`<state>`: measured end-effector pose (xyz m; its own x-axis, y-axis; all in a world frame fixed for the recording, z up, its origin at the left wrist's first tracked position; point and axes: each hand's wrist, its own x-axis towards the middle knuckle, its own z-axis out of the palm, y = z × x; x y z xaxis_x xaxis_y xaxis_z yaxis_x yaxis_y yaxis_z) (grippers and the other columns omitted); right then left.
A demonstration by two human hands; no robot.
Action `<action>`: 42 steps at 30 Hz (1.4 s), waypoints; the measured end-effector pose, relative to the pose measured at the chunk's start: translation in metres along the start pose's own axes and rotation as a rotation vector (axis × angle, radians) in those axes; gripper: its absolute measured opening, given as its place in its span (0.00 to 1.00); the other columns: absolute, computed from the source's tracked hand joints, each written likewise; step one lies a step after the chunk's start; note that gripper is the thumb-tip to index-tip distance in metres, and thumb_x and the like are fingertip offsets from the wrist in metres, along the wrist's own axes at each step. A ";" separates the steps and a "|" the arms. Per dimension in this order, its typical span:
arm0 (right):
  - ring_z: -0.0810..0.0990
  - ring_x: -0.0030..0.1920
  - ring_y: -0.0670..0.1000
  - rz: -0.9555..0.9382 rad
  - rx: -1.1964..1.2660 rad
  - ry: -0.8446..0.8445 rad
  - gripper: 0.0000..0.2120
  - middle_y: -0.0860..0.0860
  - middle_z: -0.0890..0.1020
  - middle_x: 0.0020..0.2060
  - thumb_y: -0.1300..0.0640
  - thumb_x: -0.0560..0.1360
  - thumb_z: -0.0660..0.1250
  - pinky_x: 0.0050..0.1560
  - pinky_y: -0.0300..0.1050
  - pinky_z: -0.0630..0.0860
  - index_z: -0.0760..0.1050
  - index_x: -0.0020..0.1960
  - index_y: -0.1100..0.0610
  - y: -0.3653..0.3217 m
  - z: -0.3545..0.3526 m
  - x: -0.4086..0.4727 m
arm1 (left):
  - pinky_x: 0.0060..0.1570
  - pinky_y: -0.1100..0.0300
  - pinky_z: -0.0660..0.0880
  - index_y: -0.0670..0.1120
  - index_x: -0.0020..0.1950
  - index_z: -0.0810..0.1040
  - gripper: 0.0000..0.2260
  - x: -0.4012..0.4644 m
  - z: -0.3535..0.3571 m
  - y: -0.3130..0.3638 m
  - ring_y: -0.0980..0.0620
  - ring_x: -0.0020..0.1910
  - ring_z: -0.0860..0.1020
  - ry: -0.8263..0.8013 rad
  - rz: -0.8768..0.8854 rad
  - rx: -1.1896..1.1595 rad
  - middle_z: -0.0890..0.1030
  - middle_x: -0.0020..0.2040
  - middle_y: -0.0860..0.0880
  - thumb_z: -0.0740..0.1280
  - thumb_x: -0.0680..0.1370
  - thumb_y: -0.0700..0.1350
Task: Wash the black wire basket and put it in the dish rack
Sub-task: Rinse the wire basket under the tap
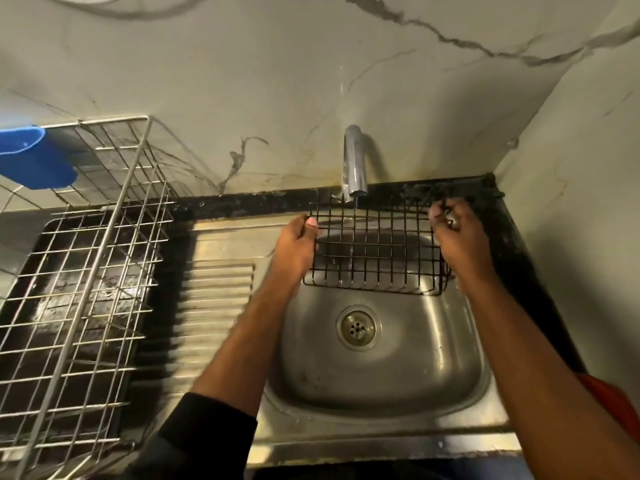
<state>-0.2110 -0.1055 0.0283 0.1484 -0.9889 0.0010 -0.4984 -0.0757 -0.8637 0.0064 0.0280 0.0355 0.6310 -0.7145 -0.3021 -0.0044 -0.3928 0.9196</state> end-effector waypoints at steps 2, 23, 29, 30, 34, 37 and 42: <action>0.77 0.50 0.44 -0.012 0.012 0.022 0.15 0.44 0.77 0.53 0.42 0.80 0.62 0.47 0.41 0.73 0.74 0.63 0.48 -0.006 0.001 0.000 | 0.63 0.48 0.77 0.49 0.75 0.70 0.22 0.001 -0.004 0.001 0.48 0.59 0.80 0.016 0.040 0.027 0.81 0.64 0.48 0.59 0.84 0.57; 0.79 0.53 0.50 0.024 -0.078 0.005 0.20 0.47 0.81 0.54 0.38 0.79 0.62 0.54 0.46 0.74 0.74 0.64 0.49 0.017 -0.007 0.021 | 0.48 0.58 0.78 0.42 0.68 0.77 0.21 0.010 0.014 -0.001 0.48 0.56 0.81 -0.023 -0.007 -0.028 0.84 0.56 0.49 0.64 0.83 0.56; 0.78 0.50 0.47 -0.020 -0.081 -0.039 0.16 0.46 0.80 0.51 0.41 0.80 0.63 0.47 0.40 0.72 0.75 0.61 0.49 0.015 -0.006 0.015 | 0.53 0.54 0.79 0.47 0.75 0.70 0.26 -0.001 0.013 0.001 0.48 0.60 0.79 -0.012 -0.091 0.016 0.79 0.67 0.44 0.67 0.81 0.57; 0.78 0.50 0.47 -0.025 -0.077 -0.055 0.15 0.46 0.80 0.51 0.42 0.80 0.63 0.45 0.38 0.71 0.75 0.61 0.49 0.013 -0.005 0.013 | 0.63 0.50 0.76 0.46 0.77 0.67 0.30 -0.003 0.014 0.000 0.46 0.66 0.76 -0.010 -0.109 0.053 0.75 0.72 0.44 0.68 0.80 0.58; 0.79 0.52 0.47 -0.055 -0.048 -0.045 0.16 0.46 0.80 0.54 0.39 0.79 0.63 0.50 0.44 0.74 0.75 0.61 0.47 0.007 0.000 0.011 | 0.67 0.55 0.68 0.45 0.76 0.67 0.32 -0.006 0.020 0.007 0.52 0.66 0.72 0.043 -0.076 0.111 0.74 0.69 0.51 0.69 0.78 0.60; 0.79 0.52 0.44 -0.075 -0.039 -0.036 0.17 0.46 0.80 0.55 0.37 0.78 0.63 0.49 0.43 0.76 0.75 0.61 0.45 0.003 0.003 0.009 | 0.70 0.47 0.70 0.43 0.78 0.63 0.41 -0.002 0.022 0.010 0.44 0.70 0.71 0.075 -0.117 0.155 0.71 0.74 0.44 0.72 0.73 0.64; 0.77 0.49 0.39 -0.095 -0.040 -0.008 0.16 0.45 0.80 0.54 0.38 0.78 0.63 0.44 0.38 0.73 0.75 0.61 0.46 0.002 0.004 0.003 | 0.57 0.53 0.73 0.42 0.75 0.64 0.40 0.003 0.029 0.007 0.48 0.62 0.72 0.077 -0.123 0.171 0.72 0.68 0.45 0.74 0.72 0.62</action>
<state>-0.2083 -0.1083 0.0242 0.2040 -0.9759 0.0780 -0.5155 -0.1748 -0.8389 -0.0143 0.0062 0.0335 0.6926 -0.6114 -0.3828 -0.0510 -0.5709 0.8194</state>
